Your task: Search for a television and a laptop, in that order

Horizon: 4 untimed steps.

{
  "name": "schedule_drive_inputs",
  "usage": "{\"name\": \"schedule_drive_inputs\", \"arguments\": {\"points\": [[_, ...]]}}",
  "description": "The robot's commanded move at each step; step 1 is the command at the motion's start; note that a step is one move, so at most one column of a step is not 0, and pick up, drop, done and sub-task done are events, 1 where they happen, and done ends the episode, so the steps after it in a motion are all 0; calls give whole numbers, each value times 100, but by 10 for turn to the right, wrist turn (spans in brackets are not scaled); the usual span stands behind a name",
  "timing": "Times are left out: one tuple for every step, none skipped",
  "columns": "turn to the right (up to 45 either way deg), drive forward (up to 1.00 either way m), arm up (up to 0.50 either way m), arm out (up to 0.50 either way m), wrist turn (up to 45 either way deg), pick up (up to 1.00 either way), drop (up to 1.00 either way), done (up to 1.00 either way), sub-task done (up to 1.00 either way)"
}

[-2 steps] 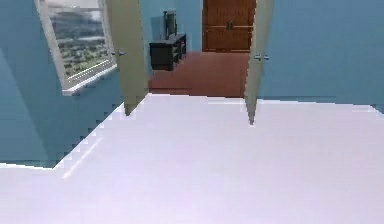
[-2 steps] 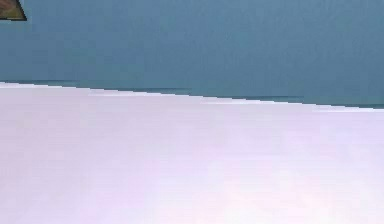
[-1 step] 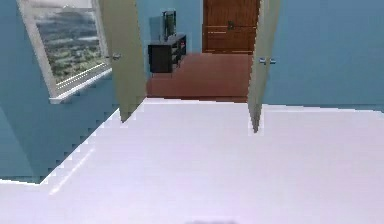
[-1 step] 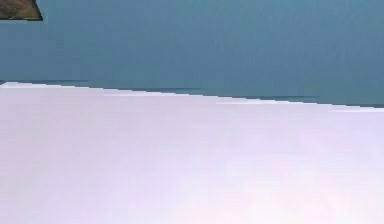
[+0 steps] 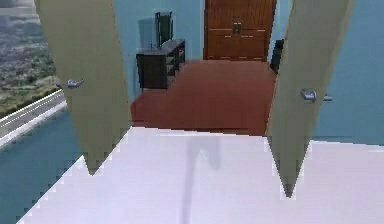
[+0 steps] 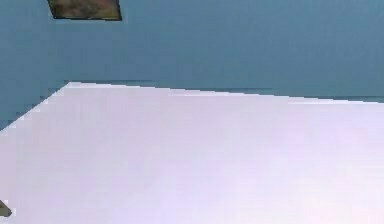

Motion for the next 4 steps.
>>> {"name": "schedule_drive_inputs", "arguments": {"points": [[0, 100, 0, 0, 0, 0, 0, 0, 0], [0, 100, 0, 0, 0, 0, 0, 0, 0], [0, 100, 0, 0, 0, 0, 0, 0, 0], [-240, 0, 0, 0, 0, 0, 0, 0, 0]]}}
